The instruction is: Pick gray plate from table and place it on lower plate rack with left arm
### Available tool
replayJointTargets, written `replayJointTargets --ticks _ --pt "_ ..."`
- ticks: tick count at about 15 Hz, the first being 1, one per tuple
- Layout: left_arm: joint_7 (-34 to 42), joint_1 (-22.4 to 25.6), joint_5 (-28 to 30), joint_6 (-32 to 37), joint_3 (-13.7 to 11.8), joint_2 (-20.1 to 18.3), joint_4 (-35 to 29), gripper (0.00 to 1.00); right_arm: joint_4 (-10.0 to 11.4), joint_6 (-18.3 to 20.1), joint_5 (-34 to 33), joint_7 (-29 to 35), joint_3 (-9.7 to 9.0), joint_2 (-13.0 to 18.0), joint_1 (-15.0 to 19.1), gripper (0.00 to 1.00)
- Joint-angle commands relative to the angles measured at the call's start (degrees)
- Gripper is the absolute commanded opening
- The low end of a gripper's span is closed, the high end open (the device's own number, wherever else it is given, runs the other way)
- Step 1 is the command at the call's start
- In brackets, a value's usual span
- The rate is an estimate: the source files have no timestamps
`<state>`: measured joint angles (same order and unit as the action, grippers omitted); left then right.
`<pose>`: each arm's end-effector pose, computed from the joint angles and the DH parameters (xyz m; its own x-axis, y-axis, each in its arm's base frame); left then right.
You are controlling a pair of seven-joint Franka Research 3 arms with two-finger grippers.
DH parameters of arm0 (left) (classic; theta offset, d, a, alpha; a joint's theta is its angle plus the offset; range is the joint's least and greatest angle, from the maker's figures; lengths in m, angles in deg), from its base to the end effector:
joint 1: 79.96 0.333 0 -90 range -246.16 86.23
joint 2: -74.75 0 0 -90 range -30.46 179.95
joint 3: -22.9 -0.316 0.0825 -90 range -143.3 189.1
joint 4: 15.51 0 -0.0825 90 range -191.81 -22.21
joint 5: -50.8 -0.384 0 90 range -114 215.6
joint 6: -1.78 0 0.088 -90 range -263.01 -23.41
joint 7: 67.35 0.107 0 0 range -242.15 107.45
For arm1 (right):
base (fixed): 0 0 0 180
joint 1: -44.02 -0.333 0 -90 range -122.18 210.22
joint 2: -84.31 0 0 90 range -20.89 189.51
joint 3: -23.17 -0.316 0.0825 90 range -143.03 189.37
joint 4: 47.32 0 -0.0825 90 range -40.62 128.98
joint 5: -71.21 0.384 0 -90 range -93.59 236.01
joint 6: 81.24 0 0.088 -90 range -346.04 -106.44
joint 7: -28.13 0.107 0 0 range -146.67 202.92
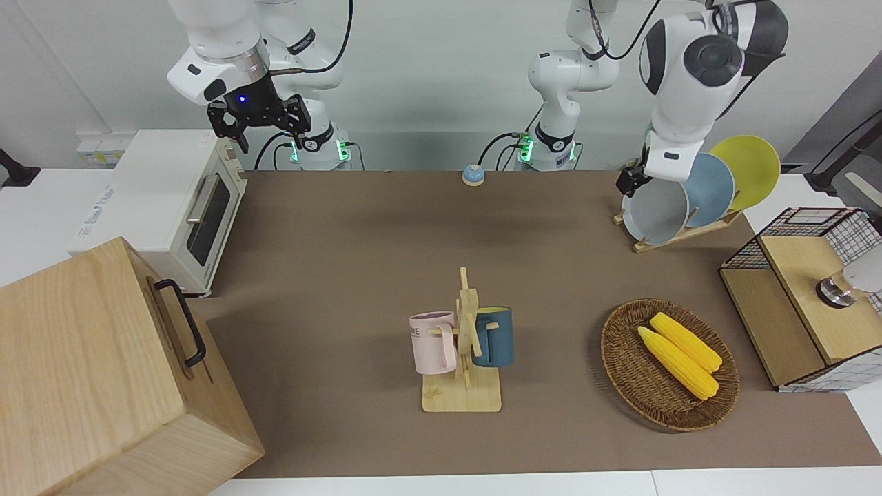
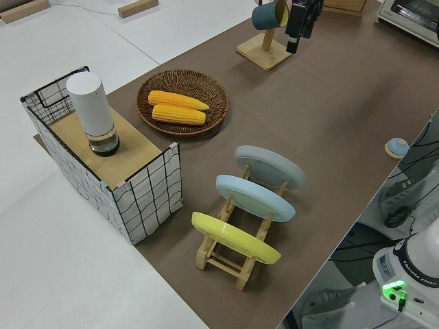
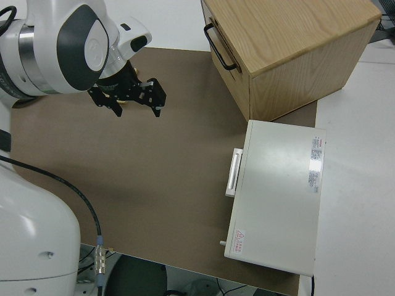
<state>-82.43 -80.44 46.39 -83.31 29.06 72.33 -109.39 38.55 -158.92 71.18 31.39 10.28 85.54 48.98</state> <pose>0.5280 -0.0538 0.6090 0.9844 0.1534 -0.0859 0.1440 -0.9837 -0.1074 0.5197 0.0738 0.6515 0.9894 0.0797 -0.1212 0.0817 -0.9966 0.0122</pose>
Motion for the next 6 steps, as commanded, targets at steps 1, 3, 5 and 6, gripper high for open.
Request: replayJointTargets --ticks 1,3,5,6 --pt "1.90 -0.23 1.42 -0.78 -0.44 -0.92 0.37 1.00 -0.35 0.87 0.21 -0.19 -0.38 0.27 0.76 0.990" --pt "-1.07 -0.14 2.12 -0.78 -0.79 -1.71 0.37 1.00 -0.35 0.87 0.21 -0.19 -0.38 0.27 0.85 0.990" --pt "-3.72 0.03 2.12 -0.95 -1.06 -1.80 0.10 1.00 -0.35 0.87 0.21 -0.19 -0.38 0.27 0.84 0.987" --pt "-2.85 0.03 1.68 -1.13 -1.06 -1.80 0.10 1.00 -0.35 0.87 0.21 -0.19 -0.38 0.27 0.85 0.990"
